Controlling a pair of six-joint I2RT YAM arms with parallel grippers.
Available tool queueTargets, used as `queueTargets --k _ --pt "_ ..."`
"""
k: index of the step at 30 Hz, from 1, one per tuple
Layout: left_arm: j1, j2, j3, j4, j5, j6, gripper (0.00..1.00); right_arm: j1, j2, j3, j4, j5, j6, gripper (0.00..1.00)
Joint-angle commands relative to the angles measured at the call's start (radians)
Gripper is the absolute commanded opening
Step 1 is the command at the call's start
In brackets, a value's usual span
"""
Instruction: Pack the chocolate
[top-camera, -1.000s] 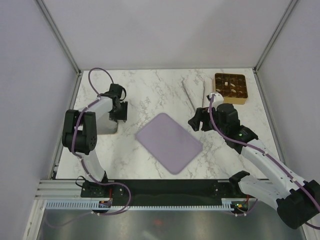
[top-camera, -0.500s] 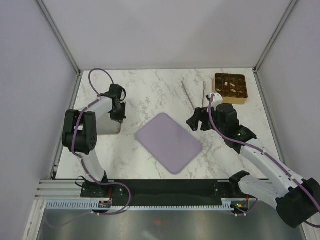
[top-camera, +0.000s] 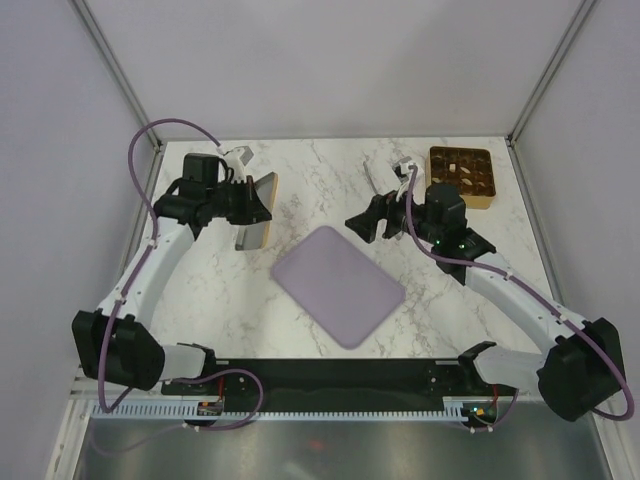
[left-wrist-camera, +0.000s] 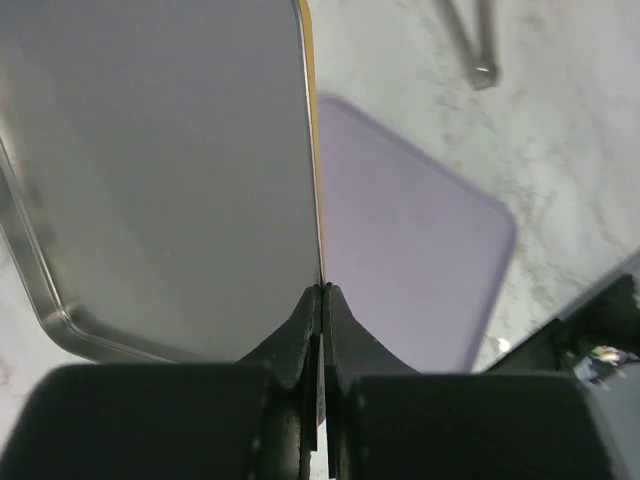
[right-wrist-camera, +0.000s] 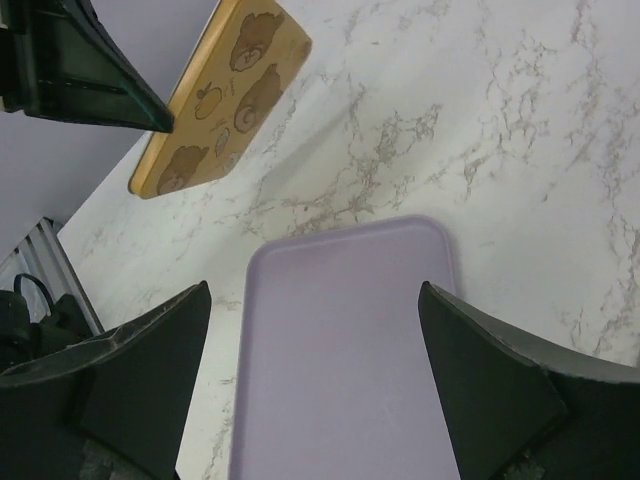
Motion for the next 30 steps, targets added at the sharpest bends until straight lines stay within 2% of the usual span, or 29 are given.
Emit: queueTargets --k 1,2,4,6,8,9,11,13,14,15,16,20,24,27,30 --pt "-0.008 -0.084 -0.014 -0.015 0.292 -0.052 0.02 -0.002 0.057 0.073 0.113 -0.128 -0.182 0.93" --pt "-0.008 -0.101 -0.027 -0.017 0.395 -0.055 0.02 -0.003 0.066 0.070 0.130 -0.128 -0.215 0.93" --pt "-0.019 -0.114 -0.040 -0.028 0.467 -0.059 0.02 0.003 0.089 0.064 0.180 -0.134 -0.232 0.91" --pt "-0.036 -0.153 -0.067 -0.029 0.478 -0.059 0.02 0.035 0.085 0.082 0.153 -0.126 -0.312 0.89" --pt "-0.059 -0.174 -0.096 -0.032 0.475 -0.061 0.02 0.093 0.065 0.081 0.144 -0.052 -0.377 0.91" --pt "-0.071 -0.197 -0.105 -0.032 0.490 -0.059 0.02 0.113 0.049 0.078 0.133 -0.015 -0.463 0.92" --pt "-0.082 -0.216 -0.131 -0.031 0.504 -0.052 0.02 0.150 0.045 0.081 0.131 0.032 -0.483 0.93" --pt "-0.099 -0.243 -0.143 -0.032 0.512 -0.041 0.02 0.150 0.035 0.089 0.115 -0.054 -0.552 0.94" --pt "-0.105 -0.251 -0.149 -0.032 0.515 -0.041 0.02 0.150 0.031 0.090 0.095 -0.176 -0.604 0.95" --pt "-0.113 -0.263 -0.151 -0.032 0.521 -0.044 0.02 0.150 0.025 0.093 0.046 -0.218 -0.724 0.95" --pt "-0.116 -0.266 -0.151 -0.031 0.527 -0.047 0.02 0.150 0.022 0.096 0.029 -0.247 -0.771 0.96" --pt "-0.137 -0.276 -0.153 -0.029 0.556 -0.058 0.02 0.150 0.017 0.125 -0.016 -0.266 -0.903 0.98" --pt "-0.162 -0.282 -0.165 -0.031 0.582 -0.056 0.02 0.149 0.107 0.280 -0.270 -0.408 -1.051 0.98" --pt "-0.188 -0.280 -0.172 -0.028 0.587 -0.053 0.02 0.149 0.153 0.367 -0.397 -0.429 -1.134 0.97" --pt "-0.212 -0.276 -0.176 -0.028 0.579 -0.044 0.02 0.149 0.167 0.400 -0.427 -0.438 -1.167 0.97"
